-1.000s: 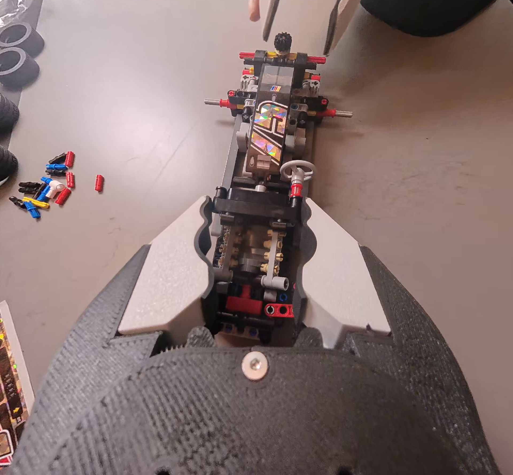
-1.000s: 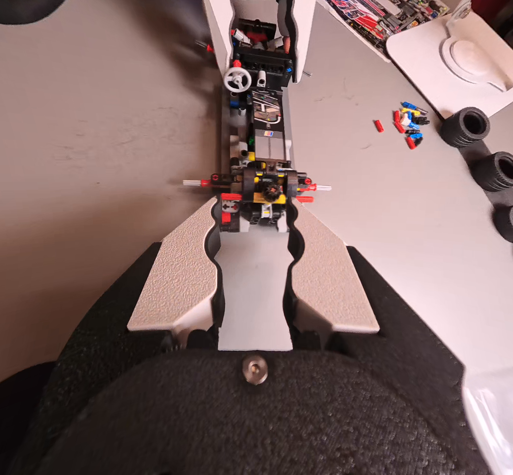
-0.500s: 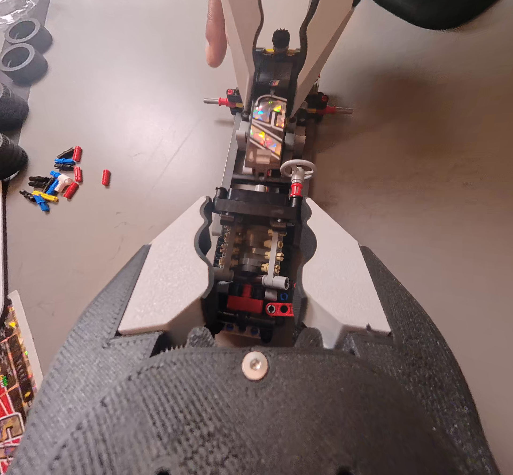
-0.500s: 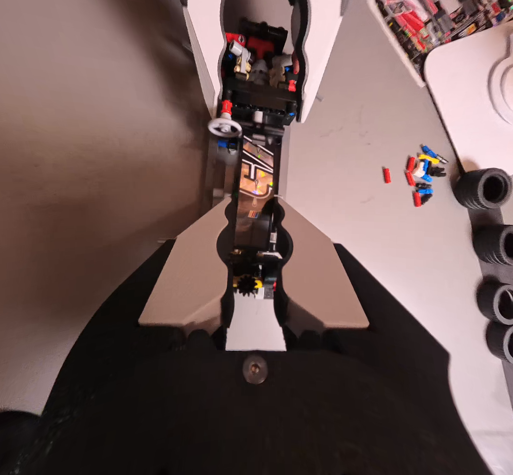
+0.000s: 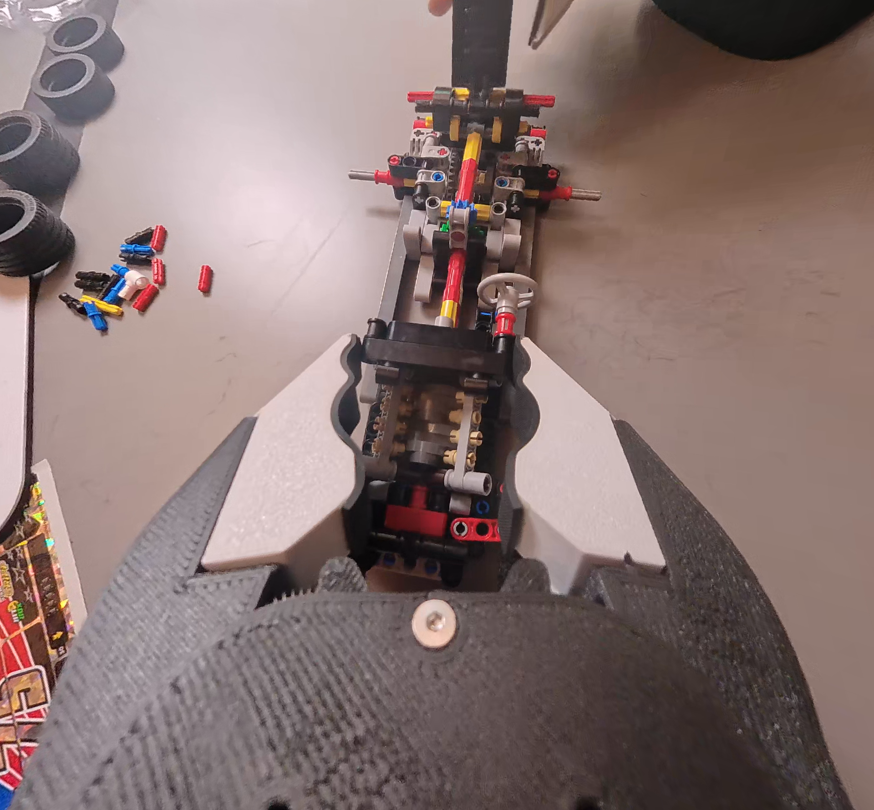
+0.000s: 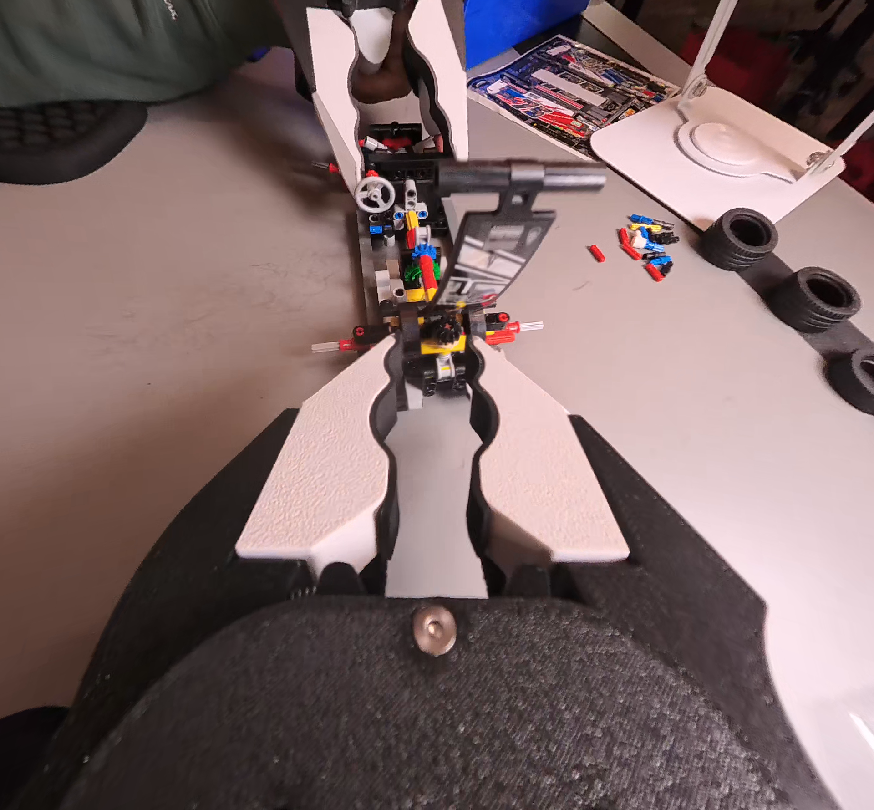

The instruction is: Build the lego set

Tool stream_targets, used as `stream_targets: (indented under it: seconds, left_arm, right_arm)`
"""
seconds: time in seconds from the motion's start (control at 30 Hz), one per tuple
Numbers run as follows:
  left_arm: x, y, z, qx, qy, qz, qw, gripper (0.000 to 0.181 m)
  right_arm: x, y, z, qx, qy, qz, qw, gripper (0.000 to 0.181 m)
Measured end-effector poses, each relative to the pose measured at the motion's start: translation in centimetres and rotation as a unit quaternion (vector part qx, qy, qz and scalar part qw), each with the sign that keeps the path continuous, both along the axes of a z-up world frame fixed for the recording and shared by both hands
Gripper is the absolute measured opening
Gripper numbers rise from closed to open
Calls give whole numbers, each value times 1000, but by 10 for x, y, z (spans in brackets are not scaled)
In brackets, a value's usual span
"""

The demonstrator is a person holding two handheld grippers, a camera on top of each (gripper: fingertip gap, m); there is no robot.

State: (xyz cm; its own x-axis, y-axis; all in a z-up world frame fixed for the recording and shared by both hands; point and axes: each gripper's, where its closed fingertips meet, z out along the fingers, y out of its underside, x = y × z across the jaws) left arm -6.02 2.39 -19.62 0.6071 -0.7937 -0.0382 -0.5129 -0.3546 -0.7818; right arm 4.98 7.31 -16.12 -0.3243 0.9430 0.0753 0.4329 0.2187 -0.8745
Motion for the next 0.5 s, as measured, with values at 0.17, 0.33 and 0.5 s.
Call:
stream_targets:
  seconds: [0.17,0.33,0.5]
  left_arm:
    - [0,1,0,1,2,4,1000,63]
    - [-2,3,0,2,1,11,1000,62]
    - [-2,5,0,3,1,16,1000,63]
  right_arm:
    - [6,-1,-3,-6,4,-14,1000,35]
    - [8,-1,-13,4,-2,-46,999,54]
    - [-2,-3,-16,3,5,-54,999,56]
